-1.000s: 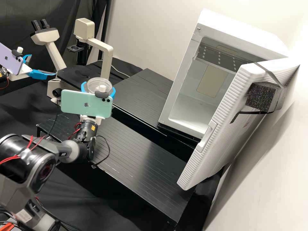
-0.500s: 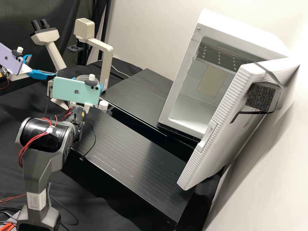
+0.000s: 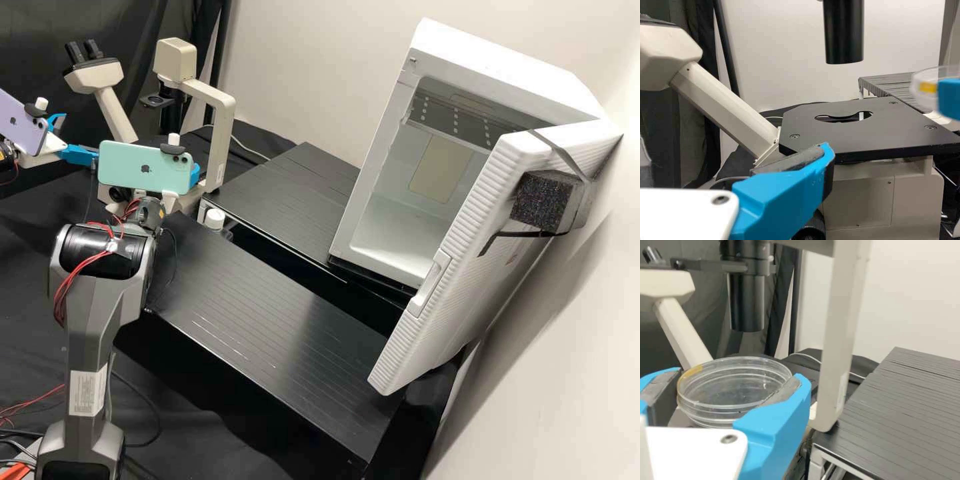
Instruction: Take out the petri dish and place it under the microscope.
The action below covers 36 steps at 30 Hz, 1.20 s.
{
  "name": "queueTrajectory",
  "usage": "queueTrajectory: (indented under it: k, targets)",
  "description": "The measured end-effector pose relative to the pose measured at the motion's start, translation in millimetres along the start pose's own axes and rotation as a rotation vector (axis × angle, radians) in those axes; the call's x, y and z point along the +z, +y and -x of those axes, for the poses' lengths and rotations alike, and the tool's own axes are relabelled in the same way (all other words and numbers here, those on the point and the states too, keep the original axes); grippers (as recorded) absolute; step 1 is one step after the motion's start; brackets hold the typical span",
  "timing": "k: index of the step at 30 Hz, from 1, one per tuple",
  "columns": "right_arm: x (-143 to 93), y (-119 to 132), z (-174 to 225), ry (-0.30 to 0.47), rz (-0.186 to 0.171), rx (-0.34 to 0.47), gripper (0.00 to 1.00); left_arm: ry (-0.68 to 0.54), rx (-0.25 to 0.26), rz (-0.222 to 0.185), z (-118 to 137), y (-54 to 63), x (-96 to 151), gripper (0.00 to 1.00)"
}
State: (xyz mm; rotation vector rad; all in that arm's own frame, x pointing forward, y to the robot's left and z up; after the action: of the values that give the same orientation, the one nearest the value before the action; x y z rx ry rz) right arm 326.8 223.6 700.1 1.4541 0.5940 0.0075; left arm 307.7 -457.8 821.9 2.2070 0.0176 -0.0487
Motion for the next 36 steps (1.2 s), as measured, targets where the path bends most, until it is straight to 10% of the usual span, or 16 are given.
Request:
queueTrajectory:
  k: [36]
  targets:
    - [-6.7,-28.3,-93.3,-0.101,0.092,-0.036,0.0,0.0,0.0,0.0,0.0,0.0,0.0,1.0]
